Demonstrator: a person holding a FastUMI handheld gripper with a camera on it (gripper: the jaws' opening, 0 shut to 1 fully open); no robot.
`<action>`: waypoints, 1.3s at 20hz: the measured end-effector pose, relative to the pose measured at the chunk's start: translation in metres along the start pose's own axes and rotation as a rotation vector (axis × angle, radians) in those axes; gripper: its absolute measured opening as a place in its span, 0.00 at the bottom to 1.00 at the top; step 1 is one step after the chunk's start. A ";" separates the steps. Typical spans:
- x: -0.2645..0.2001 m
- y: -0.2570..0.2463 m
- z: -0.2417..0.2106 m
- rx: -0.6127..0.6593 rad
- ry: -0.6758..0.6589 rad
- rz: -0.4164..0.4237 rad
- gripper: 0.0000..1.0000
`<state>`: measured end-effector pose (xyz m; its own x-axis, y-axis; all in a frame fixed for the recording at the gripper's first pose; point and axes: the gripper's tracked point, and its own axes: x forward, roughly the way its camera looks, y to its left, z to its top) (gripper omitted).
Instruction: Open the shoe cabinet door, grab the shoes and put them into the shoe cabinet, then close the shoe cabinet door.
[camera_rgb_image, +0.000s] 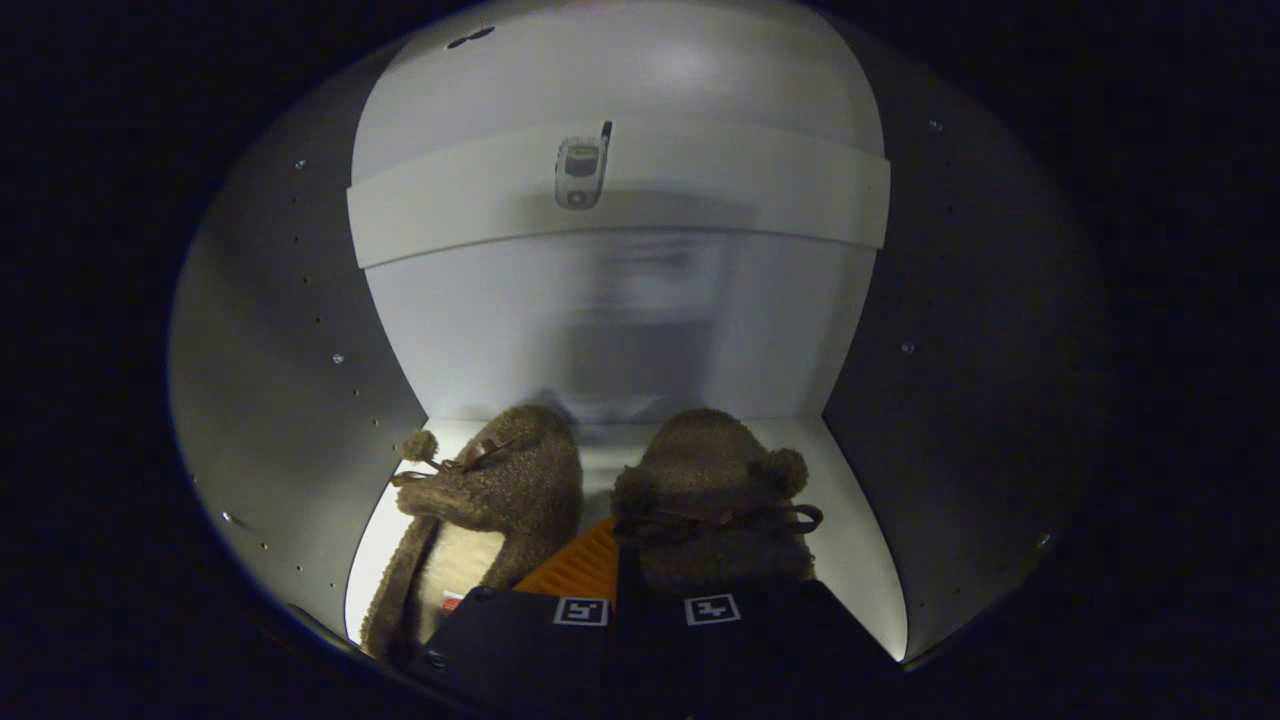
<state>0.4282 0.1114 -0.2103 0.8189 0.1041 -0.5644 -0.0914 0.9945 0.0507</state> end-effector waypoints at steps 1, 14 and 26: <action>0.004 0.000 0.003 0.002 -0.014 -0.012 0.13; -0.030 -0.005 -0.006 -0.017 0.021 -0.024 0.55; -0.153 -0.005 0.040 -0.012 -0.256 0.041 0.99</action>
<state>0.3257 0.0910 -0.0912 0.9309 0.1451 -0.3352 -0.1332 0.9894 0.0583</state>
